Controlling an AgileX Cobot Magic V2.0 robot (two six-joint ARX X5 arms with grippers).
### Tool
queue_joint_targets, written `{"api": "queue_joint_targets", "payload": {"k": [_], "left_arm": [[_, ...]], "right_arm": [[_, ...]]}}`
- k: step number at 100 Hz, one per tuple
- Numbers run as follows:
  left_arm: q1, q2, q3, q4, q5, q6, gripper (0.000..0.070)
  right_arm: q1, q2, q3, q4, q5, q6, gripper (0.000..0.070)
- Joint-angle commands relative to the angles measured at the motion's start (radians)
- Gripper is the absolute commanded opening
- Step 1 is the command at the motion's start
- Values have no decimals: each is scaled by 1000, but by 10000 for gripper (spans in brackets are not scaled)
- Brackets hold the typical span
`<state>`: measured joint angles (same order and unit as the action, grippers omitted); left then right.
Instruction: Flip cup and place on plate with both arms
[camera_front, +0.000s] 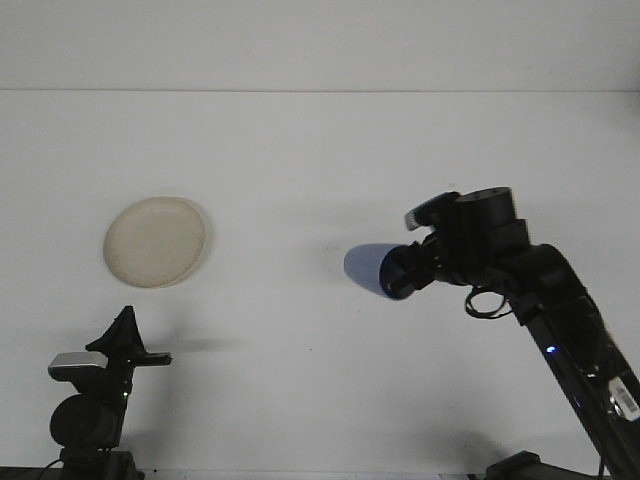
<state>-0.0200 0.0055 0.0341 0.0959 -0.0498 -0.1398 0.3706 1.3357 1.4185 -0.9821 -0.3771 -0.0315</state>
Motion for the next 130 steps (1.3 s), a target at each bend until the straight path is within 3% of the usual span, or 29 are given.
{"api": "queue_joint_targets", "payload": {"k": [1,27,45,60,110,115,125,130], "left_arm": [[0,-1,-20,10,-2,-92,13],[0,-1,-20,8,-2,-116,13],[0,-1,-20,8,-2,-117,13],[0,-1,-20,9,-2,-117,13],[0,-1,-20,10,-2,-116,13],[0,-1,-20,10,-2,-116,13],[0,-1,-20,11,-2,-116,13],[0,-1,-20,11,-2,-116,13]], "right_arm": [[85,62,47,-68,54,-54,0],[335,286,164,-261,221,-81,0],[414,399,208,-317,232,-94,0],[447,444,208,-324,281,-96,0],[488,534,205,-327,280,-97,0],[494,534,205,-323,280,-100,41],[500,533,209,-328,275,-102,243],[500,527,217,-338,272,-102,291]]}}
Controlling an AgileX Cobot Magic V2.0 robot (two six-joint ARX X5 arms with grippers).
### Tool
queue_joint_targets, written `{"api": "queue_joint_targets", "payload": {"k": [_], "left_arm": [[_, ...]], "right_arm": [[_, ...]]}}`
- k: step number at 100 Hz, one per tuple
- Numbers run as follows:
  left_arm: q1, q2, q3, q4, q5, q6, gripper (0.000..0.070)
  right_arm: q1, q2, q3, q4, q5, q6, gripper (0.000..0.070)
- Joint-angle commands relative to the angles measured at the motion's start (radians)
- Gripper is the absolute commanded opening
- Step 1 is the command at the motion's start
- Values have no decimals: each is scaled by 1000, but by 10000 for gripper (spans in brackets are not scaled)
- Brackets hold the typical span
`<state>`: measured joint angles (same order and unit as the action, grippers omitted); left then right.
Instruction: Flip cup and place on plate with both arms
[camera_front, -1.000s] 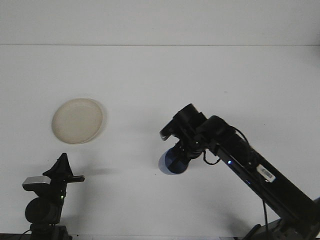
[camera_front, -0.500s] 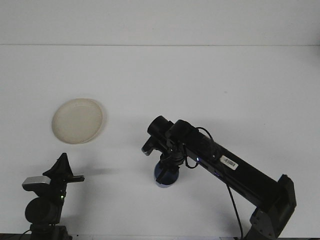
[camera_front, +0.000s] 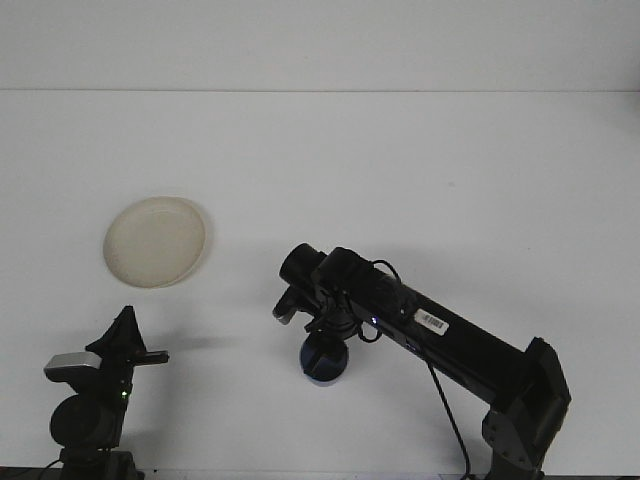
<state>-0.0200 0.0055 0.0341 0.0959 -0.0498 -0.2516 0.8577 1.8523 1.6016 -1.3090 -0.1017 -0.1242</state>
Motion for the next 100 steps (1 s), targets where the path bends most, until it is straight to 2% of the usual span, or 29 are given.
{"api": "queue_joint_targets", "payload": {"k": [1,17,34,53,62,76,86,94,100], "left_arm": [[0,-1,-20,11,-2,-5,13],[0,-1,-19,19,-2,-16,12],[0,-1,-16,34,-2,-138,12],[0,-1,-1,44,0,-254,12],[0,-1,18,43,42,-306,12],[0,2,72,31,141,-312,12],[0,22,130,18,201,-311,12],[0,68,202,-41,221,-308,13],[0,120,265,-94,241,-283,13]], "right_arm": [[13,9,37,-14,-4,-9,291],[10,-49,103,-20,-6,-9,291],[-17,-179,184,24,-3,-3,290],[-100,-384,182,168,2,25,288],[-158,-479,152,214,24,26,244],[-246,-660,-17,348,58,26,233],[-307,-816,-224,511,80,31,233],[-356,-943,-405,660,84,40,233],[-390,-1029,-531,755,84,57,234]]}}
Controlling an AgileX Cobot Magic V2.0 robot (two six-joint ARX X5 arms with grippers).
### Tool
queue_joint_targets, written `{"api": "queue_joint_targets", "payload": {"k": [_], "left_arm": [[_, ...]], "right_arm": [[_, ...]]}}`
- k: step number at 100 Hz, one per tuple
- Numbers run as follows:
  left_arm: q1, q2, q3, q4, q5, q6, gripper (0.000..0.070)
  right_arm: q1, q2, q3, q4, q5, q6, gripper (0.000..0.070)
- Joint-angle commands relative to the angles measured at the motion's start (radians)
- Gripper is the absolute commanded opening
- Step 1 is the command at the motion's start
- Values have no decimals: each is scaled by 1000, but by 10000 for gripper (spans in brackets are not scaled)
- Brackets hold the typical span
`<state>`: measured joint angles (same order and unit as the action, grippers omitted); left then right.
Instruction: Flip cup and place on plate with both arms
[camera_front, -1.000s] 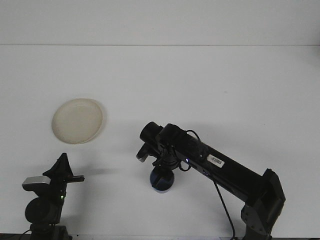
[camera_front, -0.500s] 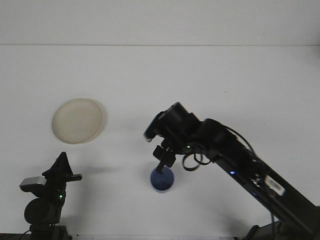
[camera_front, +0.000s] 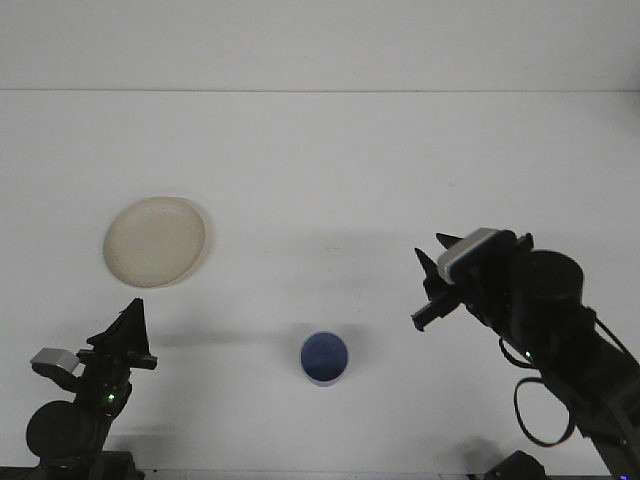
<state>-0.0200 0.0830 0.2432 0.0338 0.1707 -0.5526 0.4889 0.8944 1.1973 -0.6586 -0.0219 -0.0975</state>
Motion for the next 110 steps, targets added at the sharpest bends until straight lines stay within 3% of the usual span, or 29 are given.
{"api": "queue_joint_targets", "payload": {"k": [1,17,33,43,48,57,63,92,110], "left_arm": [[0,52,66,-39,25,25,13],[0,259,263,-150,98,167,13],[-7,507,476,-294,150,288,13],[-33,639,584,-375,180,364,35],[-47,695,630,-408,201,392,126],[-75,786,699,-455,249,420,393],[-98,841,742,-488,269,434,477],[-262,1089,954,-774,276,543,477],[-381,1207,1025,-853,276,568,476]], "right_arm": [[-27,-85,-145,119,4,32,234],[-87,-278,-409,282,9,71,234],[-109,-412,-574,322,111,71,235],[-118,-466,-639,322,132,64,235],[-121,-488,-661,321,132,64,235],[-124,-504,-678,314,132,64,235],[-124,-508,-678,315,131,64,235],[-124,-507,-678,318,128,63,235],[-124,-507,-678,319,127,63,235]]}}
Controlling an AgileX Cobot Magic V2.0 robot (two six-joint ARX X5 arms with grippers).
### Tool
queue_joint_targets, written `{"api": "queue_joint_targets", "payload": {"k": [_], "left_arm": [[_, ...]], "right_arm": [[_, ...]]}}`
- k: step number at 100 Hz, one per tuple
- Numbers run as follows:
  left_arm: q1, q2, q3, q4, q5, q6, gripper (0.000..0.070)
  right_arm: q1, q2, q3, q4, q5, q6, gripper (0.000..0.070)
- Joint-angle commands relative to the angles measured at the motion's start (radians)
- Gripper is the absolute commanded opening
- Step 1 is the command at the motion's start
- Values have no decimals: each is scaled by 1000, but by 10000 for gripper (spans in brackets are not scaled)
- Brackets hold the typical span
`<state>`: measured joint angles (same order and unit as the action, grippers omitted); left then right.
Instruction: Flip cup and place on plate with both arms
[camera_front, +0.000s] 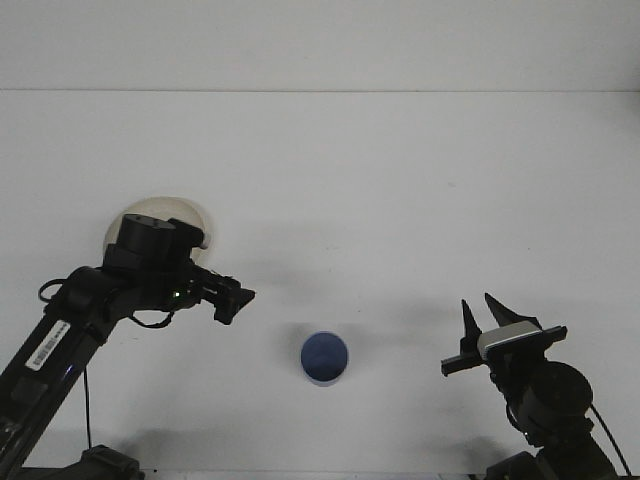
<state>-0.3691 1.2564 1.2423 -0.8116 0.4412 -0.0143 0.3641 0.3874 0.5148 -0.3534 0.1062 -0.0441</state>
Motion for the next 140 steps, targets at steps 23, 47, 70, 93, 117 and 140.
{"api": "queue_joint_targets", "payload": {"k": [23,47,70,93,117,140], "left_arm": [[-186,148,29,-9,4,27,476],[-313,251,29,28,-25,16,474],[-381,333,29,71,-91,-6,474],[-425,404,29,122,-154,-23,460],[-457,448,29,134,-157,-26,0],[-464,447,69,111,-206,-47,15]], "right_arm": [[1,0,5,13,-1,10,235],[1,0,5,13,-1,10,235],[1,0,5,13,-1,10,235],[1,0,5,13,-1,10,235],[1,0,5,12,-1,10,235],[1,0,5,11,0,10,235]]}}
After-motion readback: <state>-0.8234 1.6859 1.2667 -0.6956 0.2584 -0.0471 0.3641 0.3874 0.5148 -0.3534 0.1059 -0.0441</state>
